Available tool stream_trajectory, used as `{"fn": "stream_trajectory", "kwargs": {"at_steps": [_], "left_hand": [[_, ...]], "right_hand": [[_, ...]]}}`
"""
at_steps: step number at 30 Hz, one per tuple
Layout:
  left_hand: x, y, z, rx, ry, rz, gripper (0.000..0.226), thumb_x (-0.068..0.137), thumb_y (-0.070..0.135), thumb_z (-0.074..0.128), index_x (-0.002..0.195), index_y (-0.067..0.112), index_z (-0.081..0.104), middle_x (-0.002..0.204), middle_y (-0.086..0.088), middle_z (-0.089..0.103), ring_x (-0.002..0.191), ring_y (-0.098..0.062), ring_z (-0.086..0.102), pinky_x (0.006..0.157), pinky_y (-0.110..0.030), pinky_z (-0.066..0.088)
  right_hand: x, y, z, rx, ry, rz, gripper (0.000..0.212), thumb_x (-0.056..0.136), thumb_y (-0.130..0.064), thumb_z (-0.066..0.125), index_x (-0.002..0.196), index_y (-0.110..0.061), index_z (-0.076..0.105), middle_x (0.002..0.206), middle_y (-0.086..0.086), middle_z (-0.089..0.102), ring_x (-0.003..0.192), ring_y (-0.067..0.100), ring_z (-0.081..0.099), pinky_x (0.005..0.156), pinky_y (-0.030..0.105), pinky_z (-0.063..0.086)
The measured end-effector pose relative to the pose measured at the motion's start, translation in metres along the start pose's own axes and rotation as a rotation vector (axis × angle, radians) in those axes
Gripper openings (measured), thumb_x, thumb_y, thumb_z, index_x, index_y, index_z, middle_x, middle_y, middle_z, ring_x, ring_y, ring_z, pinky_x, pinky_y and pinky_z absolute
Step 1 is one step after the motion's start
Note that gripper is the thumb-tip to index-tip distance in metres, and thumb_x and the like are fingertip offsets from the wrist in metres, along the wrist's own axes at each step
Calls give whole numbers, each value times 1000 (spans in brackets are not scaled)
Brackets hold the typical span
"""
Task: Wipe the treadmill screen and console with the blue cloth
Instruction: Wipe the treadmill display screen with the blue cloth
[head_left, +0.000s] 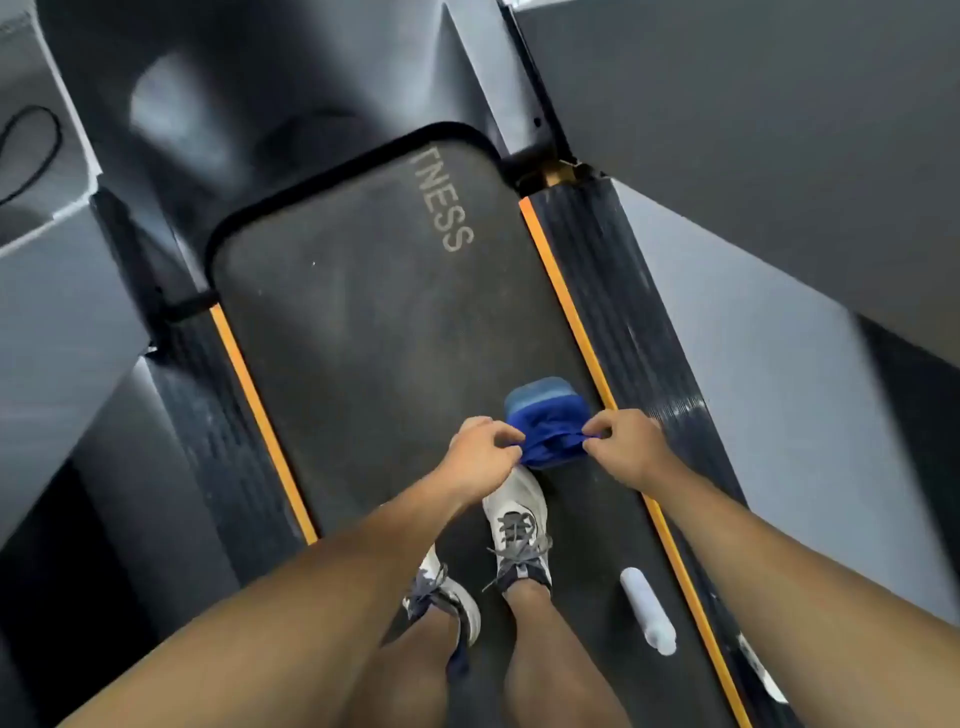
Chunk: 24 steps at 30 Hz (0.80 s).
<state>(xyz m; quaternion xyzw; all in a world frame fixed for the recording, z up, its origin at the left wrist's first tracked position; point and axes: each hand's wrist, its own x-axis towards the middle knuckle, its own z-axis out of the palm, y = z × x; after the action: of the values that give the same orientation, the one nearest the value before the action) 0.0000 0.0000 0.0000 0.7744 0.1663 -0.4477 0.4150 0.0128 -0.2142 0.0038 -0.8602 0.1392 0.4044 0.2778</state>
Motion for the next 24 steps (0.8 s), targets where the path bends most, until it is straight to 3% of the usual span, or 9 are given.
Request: {"fn": "stream_trajectory", "kwargs": {"at_steps": [2,4,6,9,13,18,21,24], "left_hand": [[19,-3,9,58,-22,-54,30,94,24,61,122,32,69,159,-6,34,149,-24,30,123,-38,25],[33,-5,15,103,-82,-112,41,97,24,59,138,27,61,166,-6,22,154,-28,15,123,-36,17],[44,-8,25,126,-125,-136,46,97,28,60,142,22,57,161,-3,34,151,-32,22,123,-38,22],[46,-9,30,107,-115,-169,49,94,26,64,142,17,58,142,-2,57,139,-29,41,118,-40,34],[18,3,20,69,-57,-159,52,95,23,65,145,15,53,144,-4,55,139,-22,42,117,-38,35],[-58,33,-14,66,28,-84,47,93,17,63,139,12,58,145,-1,51,133,-21,49,114,-37,39],[-124,62,-43,23,56,-70,40,90,17,62,130,18,64,138,-1,57,124,-20,56,110,-37,44],[-206,99,-77,7,73,-19,40,91,13,63,132,9,64,134,-7,62,121,-24,59,107,-36,45]], "right_hand": [[17,10,11,-78,-22,21,27,93,-23,64,119,-20,71,129,1,65,128,24,49,110,35,27],[30,19,20,-76,-67,33,37,94,-27,63,130,-21,65,145,3,52,139,27,37,112,33,23],[38,27,26,-78,-67,13,41,95,-24,62,135,-16,62,148,2,47,139,26,35,111,29,24],[36,28,27,-72,-36,-37,40,93,-20,62,133,-13,64,137,1,56,127,26,45,105,29,34],[6,13,12,43,46,-43,31,88,-17,74,119,-13,73,123,2,68,118,23,58,103,37,47],[-62,-36,-28,258,130,43,12,81,-26,83,83,-16,76,85,-6,73,82,12,68,75,29,54],[-118,-77,-64,348,153,64,16,81,-24,83,81,-12,73,80,-4,72,79,10,67,69,24,50],[-181,-122,-104,409,169,26,16,82,-18,82,83,-8,70,80,0,70,74,11,64,62,19,46]]}}
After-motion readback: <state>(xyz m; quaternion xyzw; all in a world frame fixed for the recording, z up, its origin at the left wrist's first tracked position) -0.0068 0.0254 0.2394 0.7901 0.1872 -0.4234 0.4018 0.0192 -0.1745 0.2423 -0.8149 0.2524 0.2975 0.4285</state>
